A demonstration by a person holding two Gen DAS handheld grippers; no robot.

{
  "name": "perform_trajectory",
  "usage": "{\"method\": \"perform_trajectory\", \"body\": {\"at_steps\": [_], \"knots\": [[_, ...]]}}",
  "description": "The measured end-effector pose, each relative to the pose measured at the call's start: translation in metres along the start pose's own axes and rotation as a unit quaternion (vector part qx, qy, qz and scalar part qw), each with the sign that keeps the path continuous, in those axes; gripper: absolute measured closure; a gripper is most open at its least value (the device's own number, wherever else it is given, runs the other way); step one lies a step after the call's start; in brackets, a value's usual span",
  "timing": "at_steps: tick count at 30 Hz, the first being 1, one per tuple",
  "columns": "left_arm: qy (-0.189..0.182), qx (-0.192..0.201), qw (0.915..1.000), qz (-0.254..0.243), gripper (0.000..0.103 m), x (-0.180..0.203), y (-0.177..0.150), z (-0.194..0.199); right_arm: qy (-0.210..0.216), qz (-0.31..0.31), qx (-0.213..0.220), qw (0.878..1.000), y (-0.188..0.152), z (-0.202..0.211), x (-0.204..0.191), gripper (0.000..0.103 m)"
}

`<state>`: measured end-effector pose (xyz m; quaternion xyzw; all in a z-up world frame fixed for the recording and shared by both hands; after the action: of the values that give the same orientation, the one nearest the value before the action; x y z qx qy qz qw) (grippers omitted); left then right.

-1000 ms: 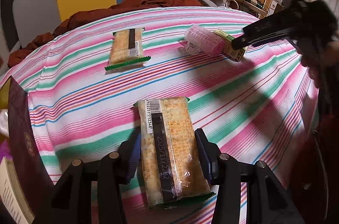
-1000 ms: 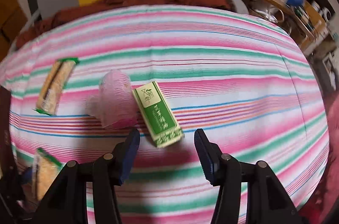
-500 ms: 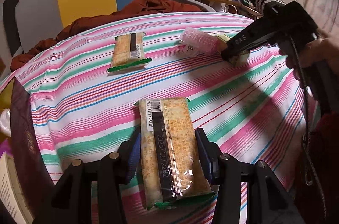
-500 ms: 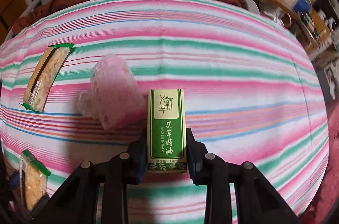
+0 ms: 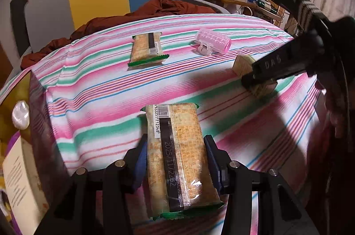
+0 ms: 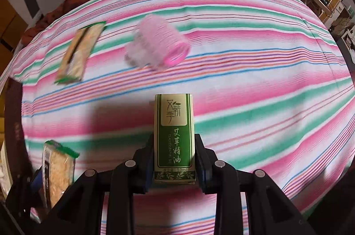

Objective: Organize objects
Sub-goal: 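Lower the cracker bundle into the tray with the left gripper while the right carries the green box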

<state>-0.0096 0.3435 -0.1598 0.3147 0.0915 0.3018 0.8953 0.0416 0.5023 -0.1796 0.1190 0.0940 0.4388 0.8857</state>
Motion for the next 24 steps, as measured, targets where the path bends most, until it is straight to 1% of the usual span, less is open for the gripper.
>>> {"method": "perform_trajectory", "body": {"at_steps": [1, 3, 8, 11, 13, 14, 18, 19, 21, 24], "knots": [[0.000, 0.000, 1.0000, 0.002, 0.054, -0.001, -0.002, 0.003, 0.010, 0.003, 0.004, 1.000, -0.005, 0.002, -0.006, 0.072], [0.003, 0.005, 1.0000, 0.007, 0.054, -0.004, -0.006, 0.011, 0.013, 0.006, 0.010, 1.000, -0.012, 0.005, -0.014, 0.072], [0.006, 0.023, 0.9996, 0.015, 0.054, -0.010, -0.008, 0.033, 0.036, 0.025, 0.036, 0.998, -0.019, 0.009, -0.039, 0.072], [0.004, 0.039, 0.9990, 0.021, 0.054, -0.012, -0.005, 0.050, 0.026, 0.049, 0.052, 0.997, -0.026, 0.010, -0.052, 0.072], [0.007, 0.051, 0.9984, 0.022, 0.054, -0.013, -0.002, 0.062, 0.038, 0.060, 0.063, 0.995, -0.027, 0.013, -0.065, 0.072], [0.007, 0.055, 0.9982, 0.023, 0.054, -0.014, -0.002, 0.066, 0.040, 0.069, 0.067, 0.995, -0.026, 0.015, -0.075, 0.072], [0.010, 0.071, 0.9969, 0.033, 0.054, -0.019, 0.000, 0.086, 0.039, 0.102, 0.088, 0.990, -0.046, 0.027, -0.119, 0.072], [0.020, 0.074, 0.9965, 0.036, 0.054, -0.023, 0.000, 0.090, 0.042, 0.103, 0.093, 0.989, -0.049, 0.028, -0.124, 0.072], [0.016, 0.076, 0.9959, 0.047, 0.054, -0.029, 0.000, 0.096, 0.043, 0.105, 0.101, 0.988, -0.045, 0.027, -0.133, 0.072], [0.023, 0.079, 0.9945, 0.065, 0.054, -0.042, -0.001, 0.105, 0.049, 0.104, 0.109, 0.987, -0.043, 0.027, -0.138, 0.072]]}}
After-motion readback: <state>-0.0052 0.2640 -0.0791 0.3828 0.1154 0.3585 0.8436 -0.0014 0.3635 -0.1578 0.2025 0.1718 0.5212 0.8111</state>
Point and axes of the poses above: each gripper's, at about its wrist camera, not at the fingertips, and z roughly against the way its jaws point, x to its right, y to its top, the point moved 7 cm from there along -z, roughly the way its jaws point, and after that the axes turned 1 degree about -z, right-handed, at the moved point
